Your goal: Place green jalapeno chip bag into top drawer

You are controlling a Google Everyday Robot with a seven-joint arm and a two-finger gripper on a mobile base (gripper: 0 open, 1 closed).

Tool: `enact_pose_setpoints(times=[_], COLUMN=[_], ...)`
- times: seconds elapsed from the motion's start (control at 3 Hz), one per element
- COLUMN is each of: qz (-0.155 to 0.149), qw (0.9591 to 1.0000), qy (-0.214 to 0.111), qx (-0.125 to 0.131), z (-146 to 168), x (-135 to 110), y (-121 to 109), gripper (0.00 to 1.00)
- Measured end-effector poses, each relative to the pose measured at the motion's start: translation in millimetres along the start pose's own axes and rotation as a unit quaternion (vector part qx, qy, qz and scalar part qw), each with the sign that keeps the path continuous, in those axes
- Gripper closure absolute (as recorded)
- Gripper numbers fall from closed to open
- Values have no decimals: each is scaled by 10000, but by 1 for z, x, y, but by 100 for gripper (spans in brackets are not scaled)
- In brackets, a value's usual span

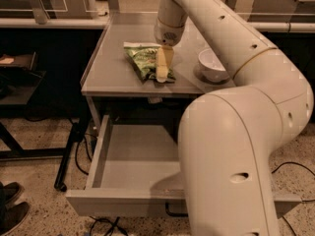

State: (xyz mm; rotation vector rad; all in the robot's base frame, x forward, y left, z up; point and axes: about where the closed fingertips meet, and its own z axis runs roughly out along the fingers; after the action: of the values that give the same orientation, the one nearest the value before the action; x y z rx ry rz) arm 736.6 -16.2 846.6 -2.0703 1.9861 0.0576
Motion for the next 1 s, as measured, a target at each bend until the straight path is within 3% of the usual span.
enact_pose_setpoints(times=[0.33,0.67,1.0], qz=[49,51,51], qw=[10000,10000,10000], qy=[-46,-50,-50], qx=[-64,-67,-67], z=[4,5,5], x=[3,3,3], y=[-1,-1,-1], gripper=[0,15,40])
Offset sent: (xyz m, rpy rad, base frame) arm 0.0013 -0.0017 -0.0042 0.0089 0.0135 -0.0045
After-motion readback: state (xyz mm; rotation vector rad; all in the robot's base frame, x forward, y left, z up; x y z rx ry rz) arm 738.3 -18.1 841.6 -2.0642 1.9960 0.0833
